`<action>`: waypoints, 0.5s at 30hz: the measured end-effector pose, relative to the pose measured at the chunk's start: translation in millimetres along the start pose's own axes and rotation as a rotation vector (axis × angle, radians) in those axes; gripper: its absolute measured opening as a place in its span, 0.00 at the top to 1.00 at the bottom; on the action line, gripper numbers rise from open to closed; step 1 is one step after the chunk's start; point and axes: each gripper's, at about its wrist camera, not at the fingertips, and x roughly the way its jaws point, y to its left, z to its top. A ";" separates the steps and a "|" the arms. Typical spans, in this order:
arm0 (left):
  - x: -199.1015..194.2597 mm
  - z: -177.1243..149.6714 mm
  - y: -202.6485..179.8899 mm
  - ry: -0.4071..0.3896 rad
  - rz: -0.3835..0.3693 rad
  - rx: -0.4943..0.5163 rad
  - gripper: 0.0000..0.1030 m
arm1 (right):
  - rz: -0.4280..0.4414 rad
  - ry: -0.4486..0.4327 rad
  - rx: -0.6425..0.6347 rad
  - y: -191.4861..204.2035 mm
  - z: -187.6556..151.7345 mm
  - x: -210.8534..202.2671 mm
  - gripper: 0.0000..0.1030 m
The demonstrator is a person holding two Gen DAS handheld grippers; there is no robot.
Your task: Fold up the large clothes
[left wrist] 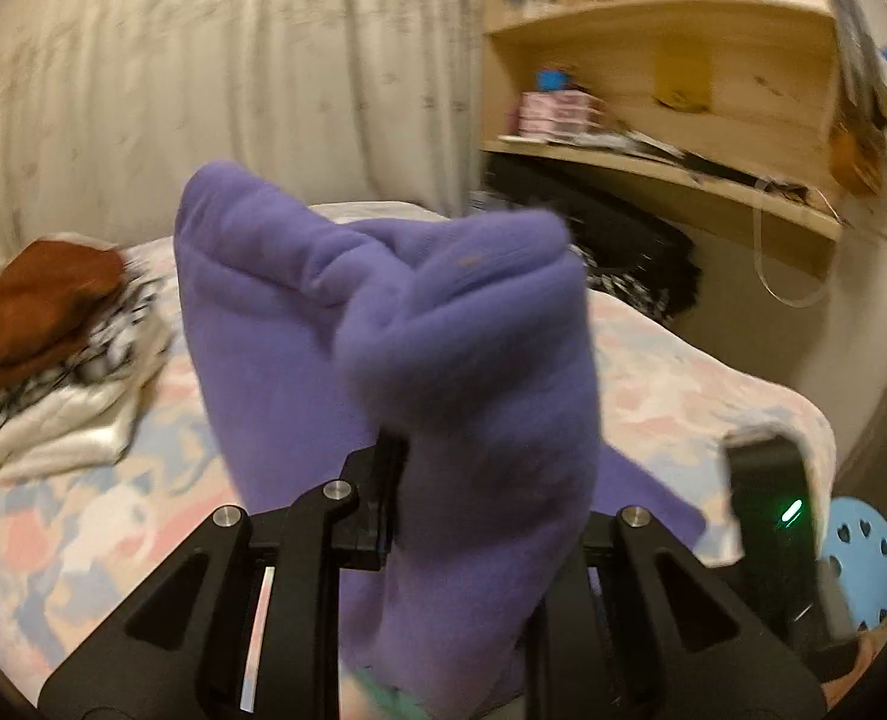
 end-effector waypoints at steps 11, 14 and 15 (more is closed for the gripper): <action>115.3 -48.6 -121.2 0.280 -0.026 0.246 0.85 | -0.291 -0.254 0.205 -114.4 13.0 -63.7 0.86; 145.3 -71.7 -134.7 0.349 0.000 0.285 0.85 | -0.295 -0.236 0.243 -131.9 6.6 -59.9 0.86; 146.7 -74.6 -139.5 0.341 0.009 0.302 0.85 | -0.293 -0.228 0.249 -135.0 5.4 -55.8 0.86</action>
